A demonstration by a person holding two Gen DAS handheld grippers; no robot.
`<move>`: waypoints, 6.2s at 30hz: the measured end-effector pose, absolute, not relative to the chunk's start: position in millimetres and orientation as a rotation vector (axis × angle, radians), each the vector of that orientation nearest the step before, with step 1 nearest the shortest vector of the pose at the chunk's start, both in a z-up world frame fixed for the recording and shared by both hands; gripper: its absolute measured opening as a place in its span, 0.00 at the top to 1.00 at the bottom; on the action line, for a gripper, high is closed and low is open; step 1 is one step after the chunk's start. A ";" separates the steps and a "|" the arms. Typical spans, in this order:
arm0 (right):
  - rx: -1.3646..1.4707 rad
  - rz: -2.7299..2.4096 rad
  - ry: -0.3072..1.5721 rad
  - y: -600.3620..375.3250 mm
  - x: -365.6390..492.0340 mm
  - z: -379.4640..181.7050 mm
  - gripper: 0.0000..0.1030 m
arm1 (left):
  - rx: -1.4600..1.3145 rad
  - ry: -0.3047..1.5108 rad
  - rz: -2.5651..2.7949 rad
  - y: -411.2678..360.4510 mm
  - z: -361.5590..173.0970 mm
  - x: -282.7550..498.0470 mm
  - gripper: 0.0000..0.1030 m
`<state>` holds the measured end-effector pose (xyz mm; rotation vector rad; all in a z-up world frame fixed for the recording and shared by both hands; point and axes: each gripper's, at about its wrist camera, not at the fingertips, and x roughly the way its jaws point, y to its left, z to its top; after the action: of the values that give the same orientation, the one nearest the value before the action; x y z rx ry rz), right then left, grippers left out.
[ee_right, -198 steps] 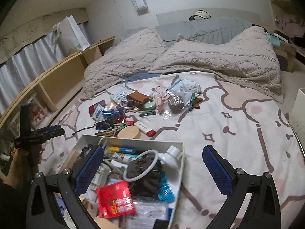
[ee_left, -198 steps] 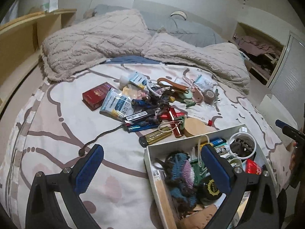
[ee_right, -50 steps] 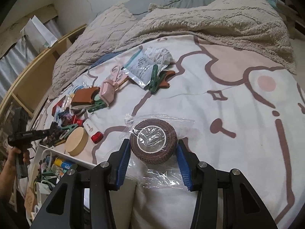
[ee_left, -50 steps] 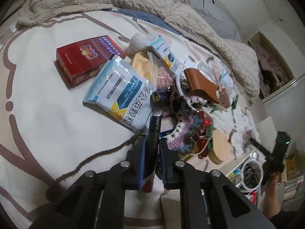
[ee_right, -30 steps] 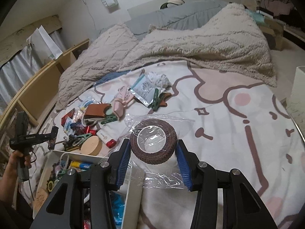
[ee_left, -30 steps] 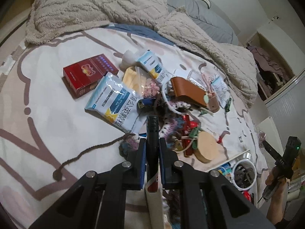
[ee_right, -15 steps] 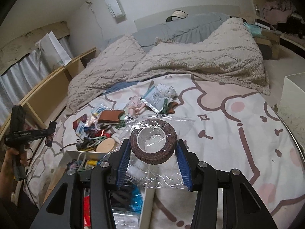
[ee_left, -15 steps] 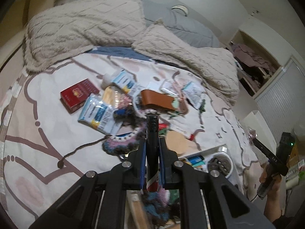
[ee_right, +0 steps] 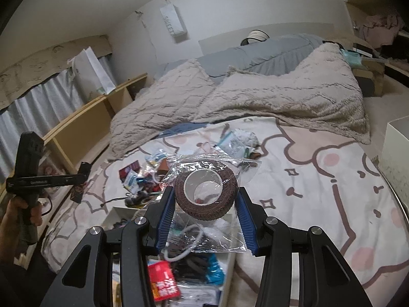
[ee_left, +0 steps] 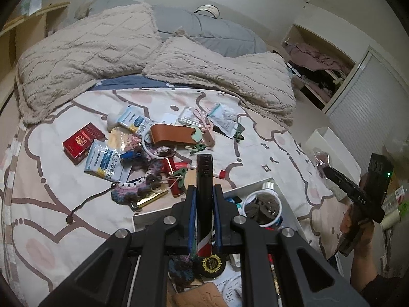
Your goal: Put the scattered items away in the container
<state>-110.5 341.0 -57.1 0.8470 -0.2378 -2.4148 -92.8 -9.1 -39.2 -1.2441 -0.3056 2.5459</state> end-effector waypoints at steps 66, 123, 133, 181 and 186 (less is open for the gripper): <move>1.067 -2.123 -0.076 206.5 -102.2 -99.2 0.53 | -1.757 -0.163 2.388 5.8 -164.8 -95.4 0.85; 1.193 -2.044 0.233 95.3 -94.9 -137.2 0.07 | -1.476 -0.382 2.578 -44.3 -91.8 -55.4 0.42; 1.054 -2.152 0.192 137.6 -83.5 -99.0 0.00 | -1.382 -0.297 2.634 -31.2 -72.9 -48.1 0.01; 0.704 -2.500 0.115 279.4 24.8 -43.6 0.00 | -0.981 0.057 2.977 62.7 -38.5 74.5 0.01; 0.696 -2.524 0.126 283.2 31.8 -45.2 0.00 | -0.974 0.035 2.974 67.3 -46.6 81.2 0.01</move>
<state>31.8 283.2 -45.2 0.6958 0.1256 -2.5245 81.2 67.3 -46.6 -0.9744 0.0354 2.9745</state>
